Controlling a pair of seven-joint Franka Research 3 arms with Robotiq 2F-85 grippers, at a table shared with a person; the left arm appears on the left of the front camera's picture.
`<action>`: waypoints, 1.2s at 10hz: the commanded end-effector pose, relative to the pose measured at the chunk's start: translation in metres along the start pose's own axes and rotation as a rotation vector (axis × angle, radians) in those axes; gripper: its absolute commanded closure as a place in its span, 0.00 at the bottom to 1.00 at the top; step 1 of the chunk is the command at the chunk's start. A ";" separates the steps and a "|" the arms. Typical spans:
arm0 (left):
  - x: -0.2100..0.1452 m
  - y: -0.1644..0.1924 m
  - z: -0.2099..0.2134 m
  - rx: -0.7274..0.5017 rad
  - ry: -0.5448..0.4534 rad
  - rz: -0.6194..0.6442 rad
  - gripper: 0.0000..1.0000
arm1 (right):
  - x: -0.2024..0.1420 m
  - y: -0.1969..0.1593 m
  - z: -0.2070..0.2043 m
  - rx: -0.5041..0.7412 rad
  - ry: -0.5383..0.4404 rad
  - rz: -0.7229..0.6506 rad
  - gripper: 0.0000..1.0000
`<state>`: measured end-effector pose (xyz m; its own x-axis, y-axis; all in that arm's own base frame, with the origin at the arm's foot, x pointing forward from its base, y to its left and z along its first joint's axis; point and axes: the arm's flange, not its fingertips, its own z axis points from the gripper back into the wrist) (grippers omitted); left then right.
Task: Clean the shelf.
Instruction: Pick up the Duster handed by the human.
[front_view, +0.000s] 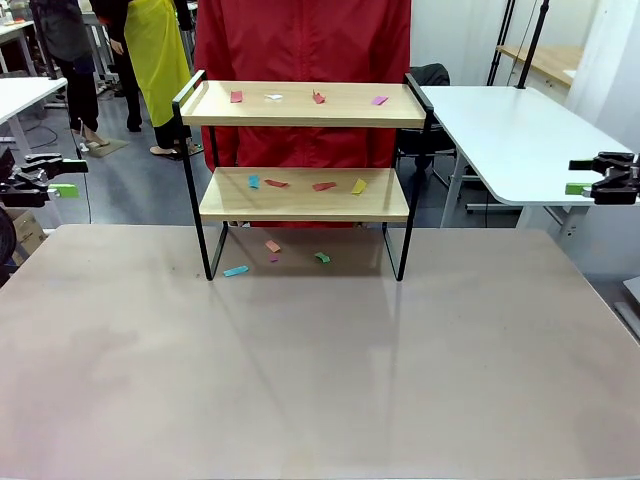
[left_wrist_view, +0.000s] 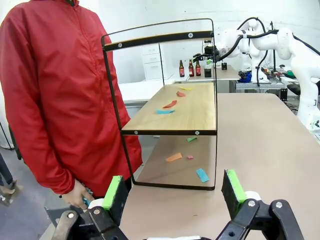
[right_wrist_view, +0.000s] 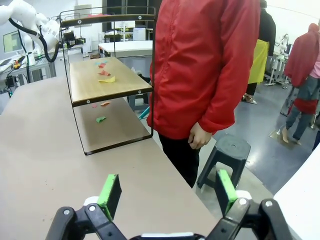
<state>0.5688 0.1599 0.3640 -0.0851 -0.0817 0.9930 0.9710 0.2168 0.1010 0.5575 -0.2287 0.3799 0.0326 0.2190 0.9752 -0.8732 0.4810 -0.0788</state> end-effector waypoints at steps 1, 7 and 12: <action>0.011 -0.011 -0.001 0.041 -0.025 0.008 0.00 | 0.010 -0.002 -0.002 -0.020 0.003 -0.001 0.00; 0.008 -0.008 0.002 0.018 -0.017 0.000 0.00 | 0.005 -0.001 0.000 -0.007 -0.007 0.015 0.00; 0.008 -0.008 0.002 0.018 -0.017 0.000 0.00 | 0.005 -0.001 0.000 -0.007 -0.007 0.015 0.00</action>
<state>0.5606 0.1589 0.3704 -0.0829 -0.0622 0.9946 0.9664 0.2388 0.0954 0.5576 -0.2309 0.3795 -0.0023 0.2201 0.9755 -0.8701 0.4804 -0.1104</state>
